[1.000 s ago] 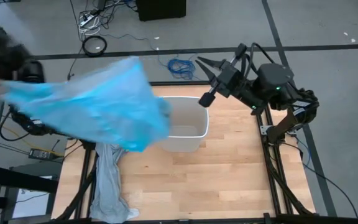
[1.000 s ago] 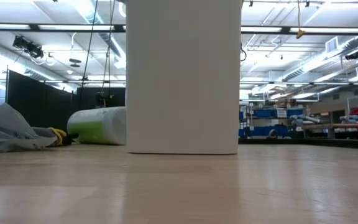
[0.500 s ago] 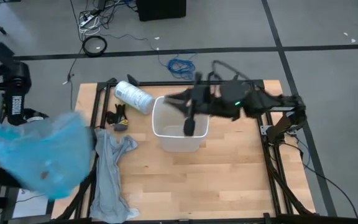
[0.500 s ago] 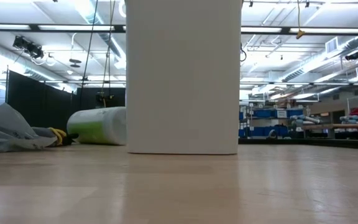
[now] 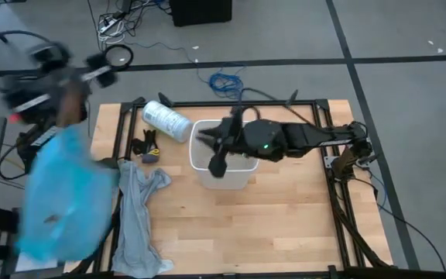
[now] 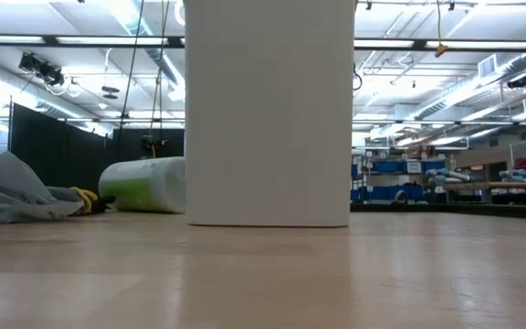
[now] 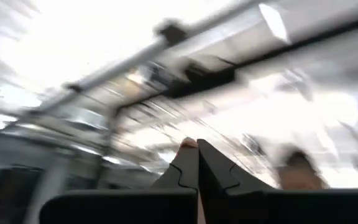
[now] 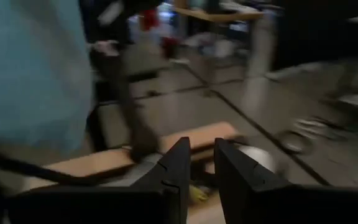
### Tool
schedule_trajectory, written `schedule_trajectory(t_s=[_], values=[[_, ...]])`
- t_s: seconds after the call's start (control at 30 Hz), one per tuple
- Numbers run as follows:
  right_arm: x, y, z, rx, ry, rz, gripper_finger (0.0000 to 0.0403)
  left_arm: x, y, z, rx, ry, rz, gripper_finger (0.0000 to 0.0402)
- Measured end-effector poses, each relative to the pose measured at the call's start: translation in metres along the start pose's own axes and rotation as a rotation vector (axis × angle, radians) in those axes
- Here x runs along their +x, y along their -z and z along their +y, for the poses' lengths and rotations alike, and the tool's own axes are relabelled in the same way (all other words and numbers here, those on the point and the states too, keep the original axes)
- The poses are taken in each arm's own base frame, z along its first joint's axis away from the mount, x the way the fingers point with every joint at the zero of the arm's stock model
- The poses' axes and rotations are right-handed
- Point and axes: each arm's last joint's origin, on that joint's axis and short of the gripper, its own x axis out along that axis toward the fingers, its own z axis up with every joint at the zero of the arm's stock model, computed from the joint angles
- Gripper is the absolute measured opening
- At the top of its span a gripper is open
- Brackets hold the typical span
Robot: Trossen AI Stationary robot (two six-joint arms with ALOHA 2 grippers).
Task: Place trash/remove bag and relplace
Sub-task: Remove the blue trash bag from the trash bin
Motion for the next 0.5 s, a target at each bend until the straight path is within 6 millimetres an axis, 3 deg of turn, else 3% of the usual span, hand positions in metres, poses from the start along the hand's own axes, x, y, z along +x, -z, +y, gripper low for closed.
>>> schedule_trajectory(t_s=[0.17, 0.27, 0.4, 0.5], values=[[-0.032, -0.02, -0.017, 0.06, 0.055, -0.032, 0.0059, -0.012, 0.03, 0.054, -0.122, -0.233, -0.155, 0.0004], [-0.046, -0.025, -0.019, 0.081, 0.029, -0.037, 0.0059, -0.006, 0.047, 0.079, -0.259, -0.226, -0.151, 0.0004], [-0.061, -0.03, -0.011, 0.126, -0.104, -0.034, 0.0059, 0.011, 0.082, 0.084, -0.454, -0.023, 0.118, 0.0004], [-0.063, -0.019, 0.003, 0.149, -0.154, 0.042, 0.006, 0.024, 0.114, 0.081, -0.561, 0.068, 0.245, 0.0004]])
